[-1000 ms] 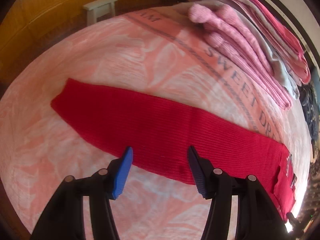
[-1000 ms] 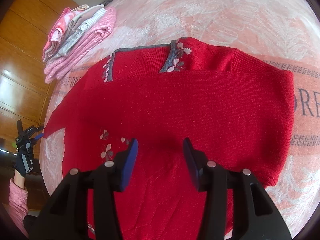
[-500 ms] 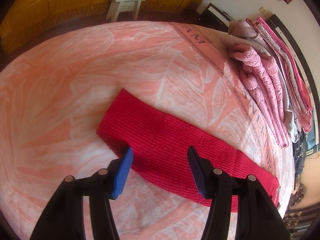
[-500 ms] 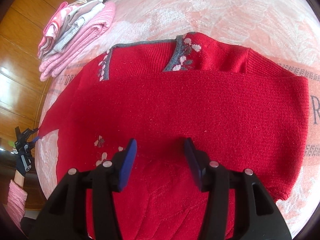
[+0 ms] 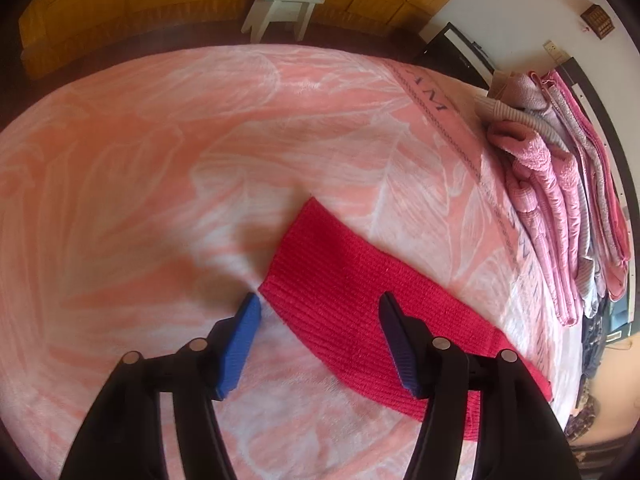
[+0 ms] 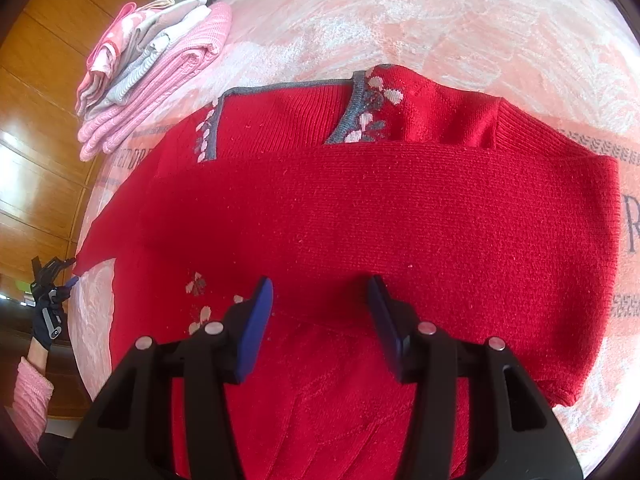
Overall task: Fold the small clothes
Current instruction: 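Move the left gripper to the other sleeve cuff and grasp it, then fold the held sleeve across the chest with the left gripper, release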
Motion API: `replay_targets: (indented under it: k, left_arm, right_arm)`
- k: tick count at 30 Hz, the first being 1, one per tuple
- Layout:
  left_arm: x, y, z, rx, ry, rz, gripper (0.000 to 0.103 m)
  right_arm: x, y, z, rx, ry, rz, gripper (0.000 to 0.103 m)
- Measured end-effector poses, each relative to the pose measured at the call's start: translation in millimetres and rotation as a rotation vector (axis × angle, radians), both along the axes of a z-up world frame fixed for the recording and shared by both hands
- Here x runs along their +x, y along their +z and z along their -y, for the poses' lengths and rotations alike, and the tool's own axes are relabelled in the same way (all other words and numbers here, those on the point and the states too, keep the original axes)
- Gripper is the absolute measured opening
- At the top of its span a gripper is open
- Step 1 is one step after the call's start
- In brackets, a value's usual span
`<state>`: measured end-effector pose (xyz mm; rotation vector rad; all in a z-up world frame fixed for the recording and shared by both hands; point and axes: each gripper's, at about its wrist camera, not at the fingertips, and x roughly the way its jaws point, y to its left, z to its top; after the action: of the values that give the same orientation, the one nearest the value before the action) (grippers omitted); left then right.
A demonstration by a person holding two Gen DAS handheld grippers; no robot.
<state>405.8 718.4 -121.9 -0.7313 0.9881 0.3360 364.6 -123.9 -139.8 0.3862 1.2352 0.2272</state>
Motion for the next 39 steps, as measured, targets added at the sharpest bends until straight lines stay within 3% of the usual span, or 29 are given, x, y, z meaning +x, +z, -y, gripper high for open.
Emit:
replay_targets:
  k: [6,8,11,14,18,24,31,39]
  left_arm:
    - [15.8,-0.9,7.7,0.111,-0.031,0.014,0.059]
    - [19.0,0.8,12.9,0.157,-0.047,0.014,0.039]
    - [20.4,1.9,16.1,0.169,-0.062,0.035,0.021]
    - [17.7,6.3,17.7,0.172,-0.052,0.068,0.01]
    - [17.3,20.2,28.2,0.155,-0.071,0.144,0.008]
    - [30.8,43.9,77.4,0.127,-0.193,0.252,0.008]
    - [48.1,50.9,161.9,0.078,-0.378,0.297,0.008]
    - [62.3,41.8,268.1,0.009,-0.555,0.294,0.008]
  right_arm:
    - [1.0,-1.5,-2.9,-0.009,0.01,0.011,0.054]
    - [1.5,-2.1,-3.3,-0.011,0.012,0.014,0.054]
    - [1.8,-2.3,-3.1,-0.01,0.013,0.016,0.054]
    - [1.1,-2.3,-3.4,-0.012,0.014,0.018,0.054]
    - [0.3,-1.7,-3.9,-0.015,0.016,0.019,0.055]
    - [-0.7,-1.3,-4.0,-0.014,0.017,0.019,0.055]
    - [-2.1,-1.2,-2.8,-0.007,0.017,0.019,0.054]
    - [-5.7,0.0,-0.1,0.004,0.018,0.02,0.054]
